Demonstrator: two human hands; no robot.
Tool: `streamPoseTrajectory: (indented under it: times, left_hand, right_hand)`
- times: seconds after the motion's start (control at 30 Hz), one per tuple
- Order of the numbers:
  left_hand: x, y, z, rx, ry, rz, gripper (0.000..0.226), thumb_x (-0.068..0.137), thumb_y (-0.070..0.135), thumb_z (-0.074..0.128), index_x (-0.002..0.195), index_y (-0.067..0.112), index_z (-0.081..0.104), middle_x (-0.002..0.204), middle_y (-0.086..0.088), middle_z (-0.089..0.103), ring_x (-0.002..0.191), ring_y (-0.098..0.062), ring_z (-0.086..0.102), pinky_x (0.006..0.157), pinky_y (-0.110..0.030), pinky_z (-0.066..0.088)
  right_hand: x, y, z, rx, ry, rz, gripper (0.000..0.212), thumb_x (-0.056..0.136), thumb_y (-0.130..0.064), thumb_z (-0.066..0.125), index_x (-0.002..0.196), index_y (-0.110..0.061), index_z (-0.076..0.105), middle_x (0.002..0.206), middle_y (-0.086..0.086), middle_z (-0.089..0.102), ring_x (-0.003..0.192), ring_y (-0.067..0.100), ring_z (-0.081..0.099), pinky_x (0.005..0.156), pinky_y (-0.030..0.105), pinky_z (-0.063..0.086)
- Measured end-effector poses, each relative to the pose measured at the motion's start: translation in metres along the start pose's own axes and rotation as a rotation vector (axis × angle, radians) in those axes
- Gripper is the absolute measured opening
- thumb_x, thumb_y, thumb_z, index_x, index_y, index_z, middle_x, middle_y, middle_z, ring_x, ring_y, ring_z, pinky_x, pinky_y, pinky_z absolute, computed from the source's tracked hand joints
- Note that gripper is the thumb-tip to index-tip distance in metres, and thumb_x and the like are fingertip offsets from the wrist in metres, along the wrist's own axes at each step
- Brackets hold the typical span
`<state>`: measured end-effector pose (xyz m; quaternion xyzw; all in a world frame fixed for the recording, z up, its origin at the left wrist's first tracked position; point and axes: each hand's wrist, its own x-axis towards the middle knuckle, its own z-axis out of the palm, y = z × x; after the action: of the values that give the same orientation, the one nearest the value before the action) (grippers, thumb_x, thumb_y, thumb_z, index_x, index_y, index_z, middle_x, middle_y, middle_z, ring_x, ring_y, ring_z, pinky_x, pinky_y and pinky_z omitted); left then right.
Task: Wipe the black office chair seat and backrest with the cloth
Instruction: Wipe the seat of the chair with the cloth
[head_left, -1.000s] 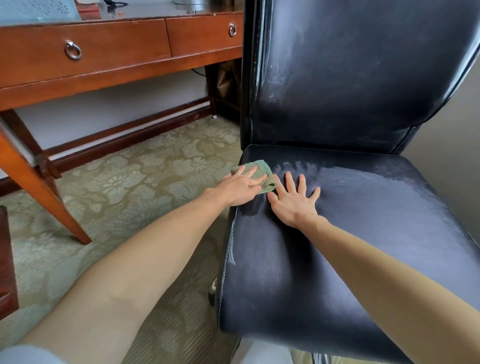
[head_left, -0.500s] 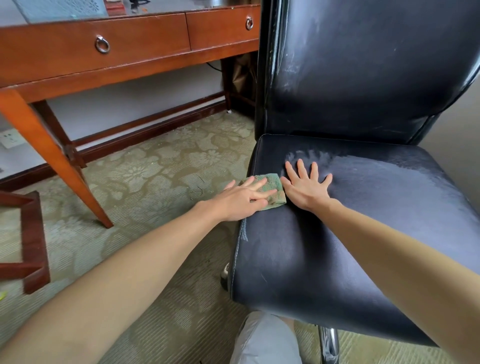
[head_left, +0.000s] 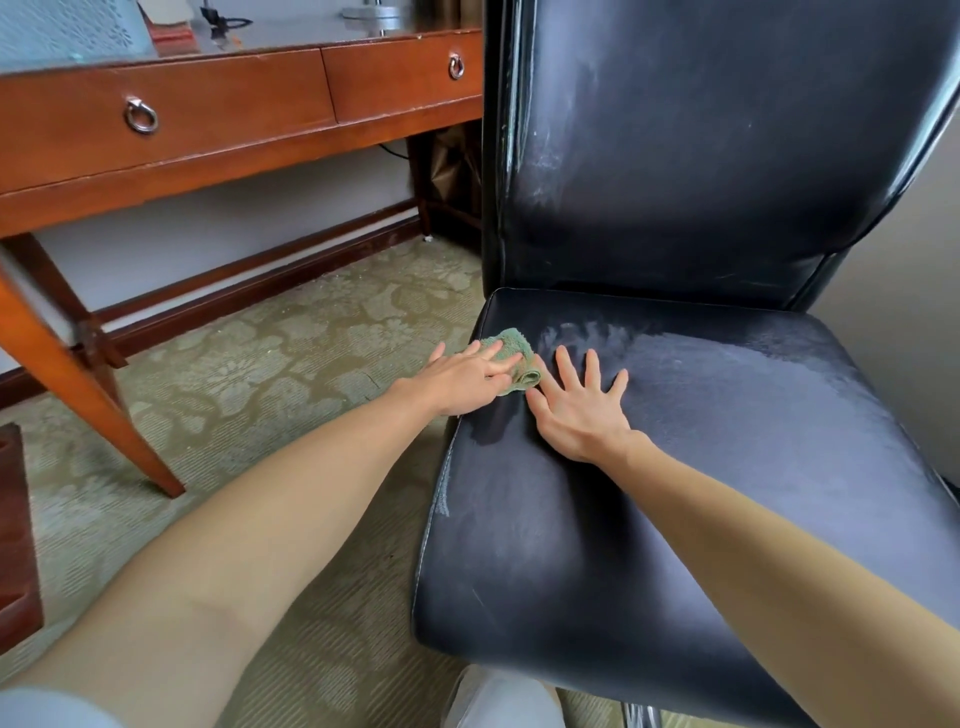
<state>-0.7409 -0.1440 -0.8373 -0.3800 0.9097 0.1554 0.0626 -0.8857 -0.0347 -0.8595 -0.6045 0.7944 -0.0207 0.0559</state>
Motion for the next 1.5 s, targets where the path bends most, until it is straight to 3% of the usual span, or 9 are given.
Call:
streamPoseTrajectory:
  times: [0.37,0.87,1.07,1.17,1.3,1.5]
  left_hand:
    - [0.042,0.009,-0.017,0.031,-0.014,-0.017,0.048,0.105,0.043,0.023,0.153,0.043,0.019,0.164,0.007,0.005,0.151,-0.019,0.001,0.118,-0.051,-0.006]
    - [-0.072,0.004,0.019,-0.154,0.038,0.005,0.044,0.104,0.04,0.032,0.147,0.04,0.035,0.161,0.014,0.013,0.15,-0.01,0.002,0.118,-0.054,-0.01]
    - [-0.103,0.013,0.032,-0.093,0.03,-0.016,0.047,0.104,0.042,0.026,0.151,0.044,0.023,0.163,0.012,0.004,0.15,-0.011,-0.005,0.118,-0.05,-0.008]
    - [-0.101,0.016,0.029,-0.089,0.01,-0.025,0.05,0.103,0.044,0.026,0.152,0.043,0.018,0.163,0.011,0.0,0.15,-0.011,-0.006,0.119,-0.048,-0.008]
    - [-0.08,0.02,0.015,-0.036,-0.067,-0.067,0.055,0.102,0.045,0.026,0.154,0.042,0.009,0.163,0.009,-0.008,0.15,-0.013,-0.009,0.119,-0.048,-0.007]
    - [-0.046,0.019,-0.002,0.01,-0.13,-0.085,0.059,0.1,0.048,0.024,0.154,0.041,0.004,0.163,0.008,-0.01,0.15,-0.014,-0.01,0.119,-0.05,-0.005]
  right_hand:
    - [0.017,-0.006,0.0,0.079,-0.005,0.12,0.057,0.098,-0.047,0.01,0.152,-0.029,0.006,0.162,0.003,-0.006,0.144,0.04,-0.016,0.107,0.072,-0.007]
    - [0.016,-0.015,-0.003,0.054,-0.047,0.185,0.06,0.096,-0.049,0.008,0.152,-0.031,-0.004,0.162,0.003,-0.01,0.145,0.04,-0.017,0.107,0.072,-0.009]
    - [-0.001,-0.009,-0.011,0.124,-0.066,0.087,0.062,0.095,-0.061,0.012,0.152,-0.038,0.003,0.162,0.001,-0.006,0.146,0.033,-0.015,0.108,0.068,-0.012]
    - [-0.027,-0.008,-0.007,0.044,-0.046,0.006,0.056,0.098,-0.055,0.011,0.151,-0.041,0.003,0.162,-0.001,-0.004,0.148,0.03,-0.01,0.111,0.066,-0.008]
    - [-0.05,-0.016,-0.005,-0.043,0.025,0.03,0.054,0.1,-0.044,0.012,0.153,-0.033,0.008,0.162,0.004,0.004,0.147,0.033,-0.001,0.111,0.066,-0.001]
    - [-0.055,-0.019,0.007,0.06,0.04,0.053,0.053,0.099,-0.044,0.009,0.151,-0.038,0.003,0.162,0.001,0.002,0.148,0.03,-0.005,0.109,0.067,-0.003]
